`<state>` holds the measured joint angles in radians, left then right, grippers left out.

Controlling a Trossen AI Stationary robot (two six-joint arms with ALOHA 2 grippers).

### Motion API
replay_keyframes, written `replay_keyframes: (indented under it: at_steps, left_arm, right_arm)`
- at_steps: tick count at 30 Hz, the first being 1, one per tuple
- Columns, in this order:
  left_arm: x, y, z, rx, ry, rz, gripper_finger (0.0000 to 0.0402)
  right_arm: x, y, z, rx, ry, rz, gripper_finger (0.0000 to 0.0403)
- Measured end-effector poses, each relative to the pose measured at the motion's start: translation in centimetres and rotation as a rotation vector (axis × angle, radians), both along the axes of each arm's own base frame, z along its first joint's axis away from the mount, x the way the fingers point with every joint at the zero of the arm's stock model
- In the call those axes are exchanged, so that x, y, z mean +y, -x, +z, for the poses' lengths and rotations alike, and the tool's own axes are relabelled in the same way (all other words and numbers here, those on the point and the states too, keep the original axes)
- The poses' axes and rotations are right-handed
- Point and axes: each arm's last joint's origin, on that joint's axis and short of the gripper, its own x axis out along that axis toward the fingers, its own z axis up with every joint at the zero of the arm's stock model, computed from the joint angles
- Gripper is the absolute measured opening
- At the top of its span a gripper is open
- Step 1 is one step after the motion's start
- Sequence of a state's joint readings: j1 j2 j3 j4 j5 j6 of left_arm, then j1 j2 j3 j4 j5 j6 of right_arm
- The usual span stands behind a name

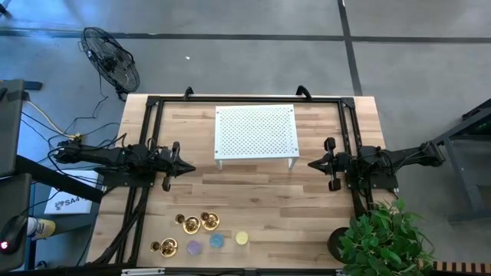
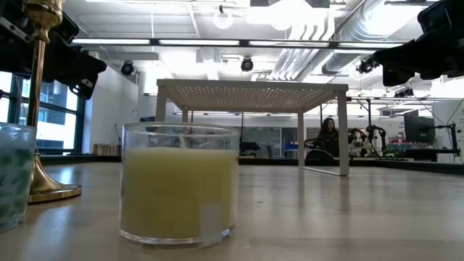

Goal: Pick & Place candle stick holders

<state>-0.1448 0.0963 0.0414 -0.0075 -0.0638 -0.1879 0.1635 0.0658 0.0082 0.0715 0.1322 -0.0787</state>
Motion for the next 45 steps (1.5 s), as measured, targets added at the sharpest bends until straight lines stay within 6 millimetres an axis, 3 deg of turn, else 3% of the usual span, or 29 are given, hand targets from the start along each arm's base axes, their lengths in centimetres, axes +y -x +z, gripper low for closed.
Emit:
replay_keyframes:
  at_steps: [23,29,37,41,45]
  left_arm:
    - [0.1,0.0,0.0,-0.005,-0.002,0.05,0.0]
    - [0.2,0.0,0.0,-0.005,0.002,0.059,0.0]
    - [0.3,0.0,0.0,0.001,0.046,0.107,0.0]
    - [0.4,0.2,0.7,0.022,0.052,0.146,0.0]
    - [0.7,0.9,3.3,0.003,0.1,0.187,0.001]
  right_arm:
    - [-0.2,0.0,0.0,-0.001,0.101,-0.083,0.0]
    - [-0.2,0.0,0.0,-0.001,-0.053,-0.054,0.0]
    - [-0.1,0.0,0.1,-0.012,-0.051,-0.046,0.0]
    - [-0.4,0.0,0.1,-0.011,-0.117,-0.138,0.0003]
    - [-0.5,0.0,0.0,-0.007,-0.15,-0.166,0.0024]
